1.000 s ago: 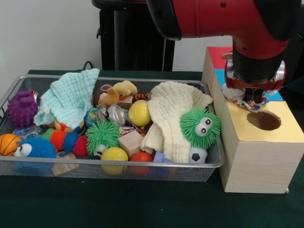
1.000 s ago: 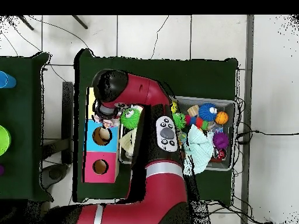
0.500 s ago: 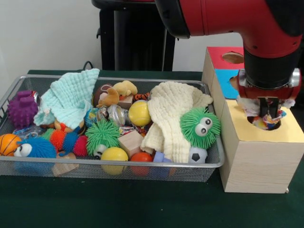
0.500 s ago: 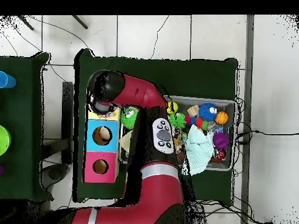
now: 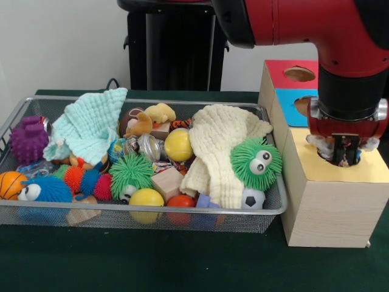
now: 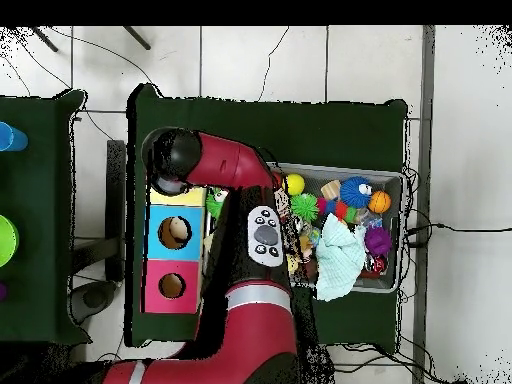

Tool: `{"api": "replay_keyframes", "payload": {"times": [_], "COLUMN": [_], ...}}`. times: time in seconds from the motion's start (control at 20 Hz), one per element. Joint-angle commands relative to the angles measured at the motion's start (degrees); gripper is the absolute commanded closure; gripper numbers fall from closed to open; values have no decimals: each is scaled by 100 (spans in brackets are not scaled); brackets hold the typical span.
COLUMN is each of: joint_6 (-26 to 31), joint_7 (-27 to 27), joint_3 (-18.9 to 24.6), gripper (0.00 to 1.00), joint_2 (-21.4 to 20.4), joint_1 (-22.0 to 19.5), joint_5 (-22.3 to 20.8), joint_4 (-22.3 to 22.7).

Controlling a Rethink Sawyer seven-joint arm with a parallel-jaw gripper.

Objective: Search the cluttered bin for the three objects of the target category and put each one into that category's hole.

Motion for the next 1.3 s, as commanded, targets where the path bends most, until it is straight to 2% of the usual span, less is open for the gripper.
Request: {"api": "replay_keyframes", "payload": {"times": [0.05, 0.25, 0.4, 0.8, 0.85, 1.3], "joint_6": [139, 344, 204, 114, 138, -168], "joint_7": [1536, 1527, 1455, 1342, 1309, 1112], "joint_3": [-122, -332, -373, -442, -426, -297], "gripper": [100, 100, 100, 100, 0, 0], "joint_2": [861, 991, 1029, 1304, 1316, 1003], "joint_1": [173, 278, 287, 292, 259, 178], "joint_5": [-100, -179, -135, -81, -59, 23], "joint_4": [114, 22, 67, -199, -206, 2]}}
